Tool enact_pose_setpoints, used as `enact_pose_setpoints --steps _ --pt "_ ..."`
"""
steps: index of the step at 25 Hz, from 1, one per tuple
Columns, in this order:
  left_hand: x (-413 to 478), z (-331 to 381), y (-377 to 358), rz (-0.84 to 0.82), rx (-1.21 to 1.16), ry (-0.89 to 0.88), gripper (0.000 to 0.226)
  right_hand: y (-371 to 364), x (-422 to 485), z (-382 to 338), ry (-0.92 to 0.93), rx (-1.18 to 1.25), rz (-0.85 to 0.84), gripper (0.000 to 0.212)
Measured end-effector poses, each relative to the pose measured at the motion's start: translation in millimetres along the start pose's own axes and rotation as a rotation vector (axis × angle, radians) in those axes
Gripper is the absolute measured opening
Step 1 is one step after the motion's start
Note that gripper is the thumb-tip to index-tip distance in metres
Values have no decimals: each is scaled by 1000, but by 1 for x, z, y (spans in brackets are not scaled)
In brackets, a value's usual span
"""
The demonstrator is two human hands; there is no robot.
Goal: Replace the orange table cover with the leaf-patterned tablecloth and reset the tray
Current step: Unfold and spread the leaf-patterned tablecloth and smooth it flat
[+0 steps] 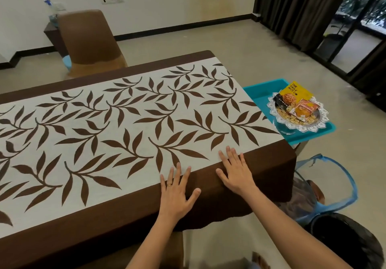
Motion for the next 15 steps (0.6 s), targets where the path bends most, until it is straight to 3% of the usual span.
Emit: enact_pose_setpoints --steps 3,9,15 --pt "26 41 -12 -12 1 -4 73 -1 -9 19 58 24 3 73" --pt "42 90 -31 2 -24 177 73 -8 -13 29 72 100 27 62" --pt "97 154 -33 -7 1 137 73 25 8 146 64 48 16 64"
Point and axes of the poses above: each hand's wrist, its own x-axis towards the middle knuckle, its own y-axis out of the back of the hand, z = x × y, the point moved 3 cm from there along x, towards the middle knuckle, and after that the axes turned 5 degrees about -z, right-handed, at the moved point
